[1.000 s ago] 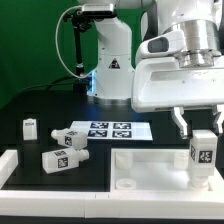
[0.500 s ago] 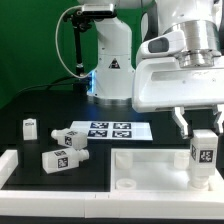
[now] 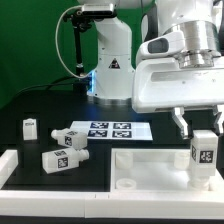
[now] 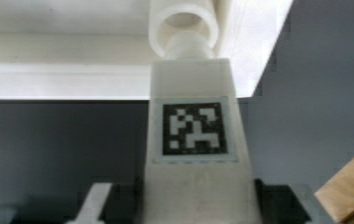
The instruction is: Assemble one leg
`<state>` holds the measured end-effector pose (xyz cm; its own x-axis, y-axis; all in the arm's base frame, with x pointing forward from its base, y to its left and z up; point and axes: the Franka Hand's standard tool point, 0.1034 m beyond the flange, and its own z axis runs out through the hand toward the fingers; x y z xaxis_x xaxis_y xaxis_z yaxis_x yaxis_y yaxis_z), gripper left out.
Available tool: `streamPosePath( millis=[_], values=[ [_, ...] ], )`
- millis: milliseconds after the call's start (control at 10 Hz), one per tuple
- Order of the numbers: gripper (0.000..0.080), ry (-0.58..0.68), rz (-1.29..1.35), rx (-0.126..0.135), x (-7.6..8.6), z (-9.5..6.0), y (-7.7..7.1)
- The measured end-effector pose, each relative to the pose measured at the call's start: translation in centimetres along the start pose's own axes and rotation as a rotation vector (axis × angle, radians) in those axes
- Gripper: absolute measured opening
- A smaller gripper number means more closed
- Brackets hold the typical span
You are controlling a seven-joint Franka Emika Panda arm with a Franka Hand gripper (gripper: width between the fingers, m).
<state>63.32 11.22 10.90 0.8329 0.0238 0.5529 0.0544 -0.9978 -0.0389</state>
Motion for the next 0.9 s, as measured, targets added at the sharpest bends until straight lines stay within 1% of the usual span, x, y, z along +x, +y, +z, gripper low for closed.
streamPosePath(
  millis=[700, 900],
  values=[
    [0.0285, 0.002, 0.002, -0.001, 0.05, -0.02, 0.10],
    [0.0285, 0.002, -0.001, 0.003, -0.01, -0.38, -0.29]
  ],
)
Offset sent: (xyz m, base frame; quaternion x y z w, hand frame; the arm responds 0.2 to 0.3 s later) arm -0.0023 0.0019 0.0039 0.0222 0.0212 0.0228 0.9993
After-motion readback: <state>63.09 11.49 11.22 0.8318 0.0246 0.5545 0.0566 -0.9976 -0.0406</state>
